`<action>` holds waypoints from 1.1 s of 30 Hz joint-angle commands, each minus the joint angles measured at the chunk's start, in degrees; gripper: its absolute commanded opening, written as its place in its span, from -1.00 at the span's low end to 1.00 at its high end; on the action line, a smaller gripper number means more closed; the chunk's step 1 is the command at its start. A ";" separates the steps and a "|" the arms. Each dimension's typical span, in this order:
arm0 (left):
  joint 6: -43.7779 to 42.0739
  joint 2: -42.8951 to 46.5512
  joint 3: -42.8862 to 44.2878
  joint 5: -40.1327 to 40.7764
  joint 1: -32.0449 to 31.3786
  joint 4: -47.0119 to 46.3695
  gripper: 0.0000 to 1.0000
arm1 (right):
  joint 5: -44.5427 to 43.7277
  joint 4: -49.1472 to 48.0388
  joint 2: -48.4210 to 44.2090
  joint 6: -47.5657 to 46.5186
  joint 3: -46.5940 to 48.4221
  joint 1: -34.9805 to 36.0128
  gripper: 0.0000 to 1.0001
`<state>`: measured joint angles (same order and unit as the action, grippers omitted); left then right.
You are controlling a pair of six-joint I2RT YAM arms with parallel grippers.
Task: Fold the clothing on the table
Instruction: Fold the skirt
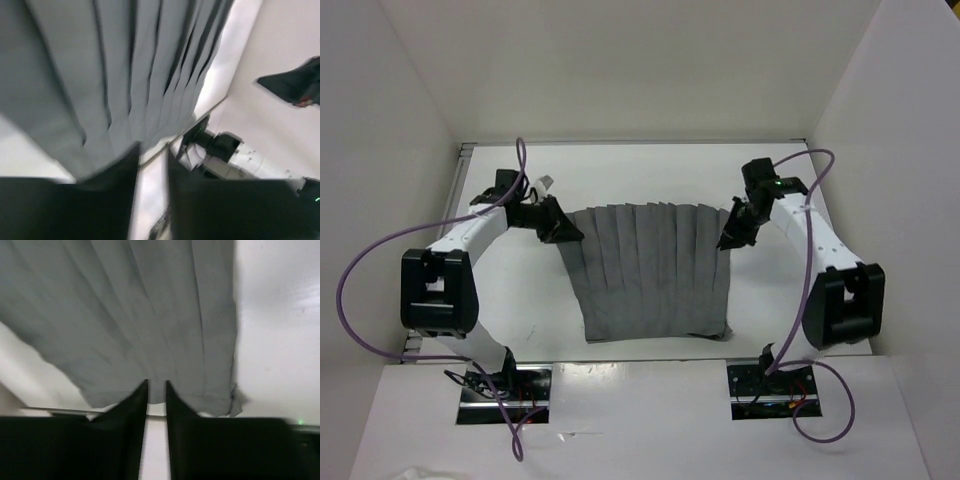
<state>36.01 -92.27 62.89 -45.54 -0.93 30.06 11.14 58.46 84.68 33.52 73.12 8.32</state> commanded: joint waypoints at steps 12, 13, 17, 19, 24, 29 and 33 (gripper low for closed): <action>5.20 -17.68 6.89 21.16 -4.70 -5.98 -1.00 | -4.54 -14.15 23.41 -0.12 -1.67 3.99 -0.99; 5.21 -18.29 6.89 22.67 -4.70 -5.98 -1.00 | -4.54 -14.77 24.03 0.40 -1.67 3.99 -0.99; 5.83 -22.06 9.87 27.08 -4.70 -4.84 -1.00 | -5.86 -14.77 28.16 0.41 1.58 3.99 -0.99; 5.30 -24.70 13.03 28.57 -4.70 -4.23 -1.00 | -6.48 -14.77 31.49 -0.12 5.35 3.99 -0.99; 4.07 -34.46 30.83 31.56 -3.03 -0.19 -1.00 | -9.64 -12.84 38.18 -1.87 17.72 3.99 -0.99; 3.55 -41.14 48.17 33.23 -1.89 4.47 -1.00 | -10.52 -10.64 40.74 -2.40 28.98 3.99 -0.99; 3.01 -30.66 47.34 31.48 -1.88 1.87 -0.63 | -12.45 -10.64 32.58 -2.93 28.40 4.60 -0.49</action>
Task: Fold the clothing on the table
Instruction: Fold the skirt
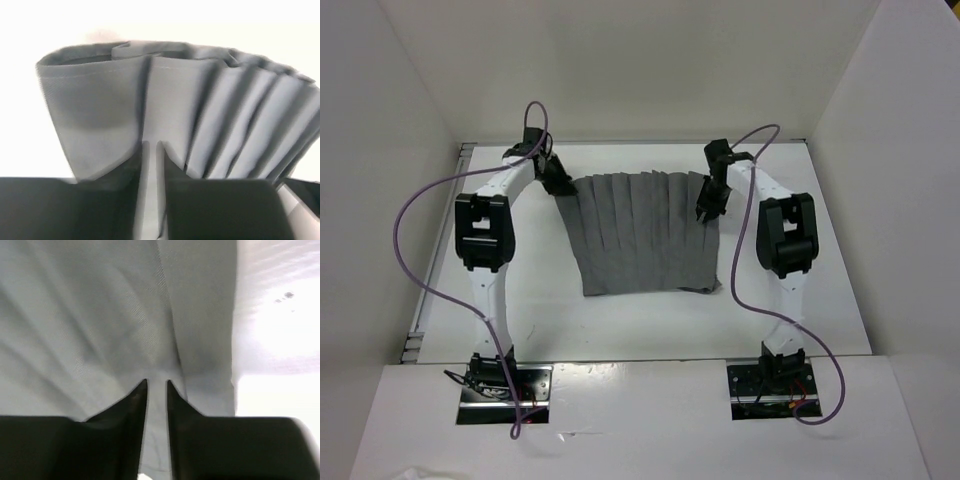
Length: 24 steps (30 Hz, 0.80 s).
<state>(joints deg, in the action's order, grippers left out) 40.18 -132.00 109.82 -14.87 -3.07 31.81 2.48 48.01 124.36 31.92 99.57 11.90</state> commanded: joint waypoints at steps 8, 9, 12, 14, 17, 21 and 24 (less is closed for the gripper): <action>-1.78 30.38 -28.40 2.83 -0.26 -0.70 0.49 | -3.19 1.73 -22.66 0.42 -17.35 1.02 -0.14; -2.38 33.97 -31.91 3.35 -0.27 -0.70 0.45 | -2.23 1.74 -24.67 0.42 -19.65 1.02 -0.14; -2.39 40.22 -44.14 3.36 -2.72 -0.17 0.37 | -1.43 2.26 -28.36 1.74 -27.83 1.02 -0.11; -2.39 43.74 -51.33 2.48 -4.83 0.44 0.37 | -0.81 3.49 -29.69 2.44 -32.32 1.02 -0.09; -1.78 45.87 -55.93 1.87 -7.73 1.06 0.37 | 0.41 4.29 -30.93 3.23 -36.10 1.02 -0.09; -1.78 42.89 -57.79 1.34 -9.84 -0.34 0.37 | 2.00 4.20 -31.63 4.55 -40.15 1.02 -0.09; -2.39 38.85 -56.73 1.34 -11.26 -0.35 0.37 | 2.00 3.68 -31.02 4.55 -40.77 1.02 -0.09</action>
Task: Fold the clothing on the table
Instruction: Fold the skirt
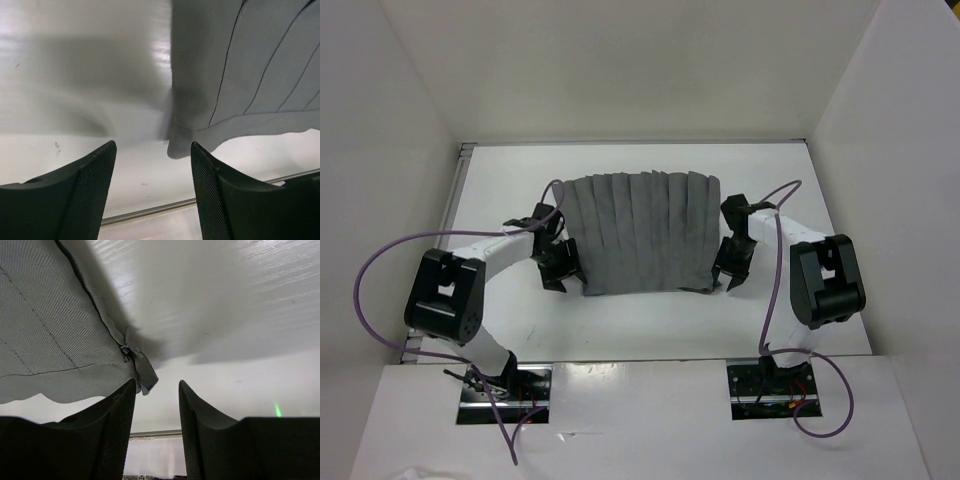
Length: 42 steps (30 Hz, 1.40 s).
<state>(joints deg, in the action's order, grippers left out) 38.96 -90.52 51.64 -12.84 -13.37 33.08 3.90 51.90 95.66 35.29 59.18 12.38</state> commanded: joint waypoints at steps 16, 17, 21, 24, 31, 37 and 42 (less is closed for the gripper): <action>0.50 -9.14 1.62 -3.77 -6.76 -5.92 -0.57 | 1.10 -3.74 2.42 1.71 0.76 0.54 -0.09; 0.50 -9.15 1.62 -3.77 -7.28 -5.92 -0.63 | 1.11 -4.43 2.43 1.71 0.76 0.54 -0.09; 1.55 -9.67 1.62 -3.25 -7.82 -6.45 -0.95 | 3.21 -5.58 2.43 2.24 0.76 0.54 -0.09; 1.56 -9.67 1.62 -3.24 -7.82 -6.45 -1.00 | 3.92 -5.58 1.90 2.24 0.76 1.07 -0.07; 1.56 -9.67 1.62 -1.58 -7.82 -5.31 -1.00 | 3.92 -4.97 -1.62 2.77 2.87 1.07 -0.03; 1.56 -9.67 2.24 -1.57 -7.82 -5.31 -1.00 | 5.06 -5.14 3.21 0.93 -2.48 2.56 -0.03; 1.56 -9.67 2.24 -1.57 -7.82 -4.69 -1.00 | 3.66 -6.36 4.36 1.54 -3.37 3.61 -0.14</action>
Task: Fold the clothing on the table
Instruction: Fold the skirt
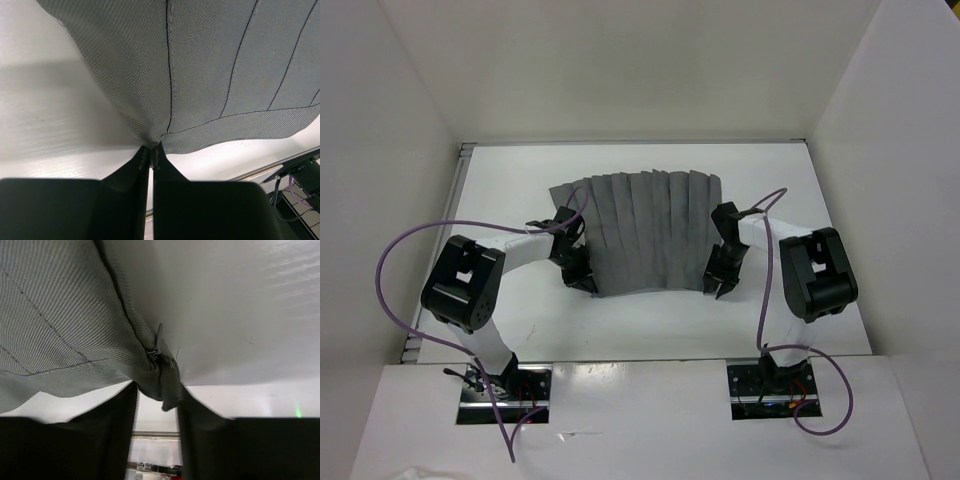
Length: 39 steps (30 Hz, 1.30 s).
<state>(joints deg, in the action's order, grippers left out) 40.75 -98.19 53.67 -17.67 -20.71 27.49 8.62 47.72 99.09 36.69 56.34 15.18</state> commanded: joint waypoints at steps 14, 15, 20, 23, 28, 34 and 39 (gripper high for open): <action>-2.43 -4.38 8.29 4.75 0.06 1.61 -1.00 | -10.03 2.29 2.35 -2.76 15.12 0.82 -0.29; -2.43 -4.38 8.29 4.75 0.06 1.61 -1.00 | -8.98 2.89 1.21 -2.76 15.12 0.82 -0.29; -2.43 -3.85 6.54 4.75 0.06 1.61 -1.00 | -6.86 4.39 -4.17 -3.29 15.12 0.29 -0.13; -2.43 -3.85 6.54 4.22 0.06 1.61 -1.00 | -6.86 3.17 -3.65 -3.81 14.50 -1.11 -0.08; -2.43 -3.85 6.54 4.22 0.06 2.13 -1.00 | -8.45 1.24 0.05 -4.34 13.27 -2.96 -0.03; -2.43 -2.80 6.54 4.22 0.06 3.18 -1.00 | -7.40 -1.49 3.65 -4.34 13.27 -4.81 -0.01; -2.43 -2.27 6.54 4.22 1.11 3.19 -1.00 | -6.86 -2.81 7.60 -4.34 13.98 -4.81 -0.01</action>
<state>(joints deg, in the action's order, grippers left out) 39.20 -102.08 60.73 -13.76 -20.23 29.12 1.61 47.66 104.51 32.93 69.76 10.61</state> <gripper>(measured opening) 0.045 0.495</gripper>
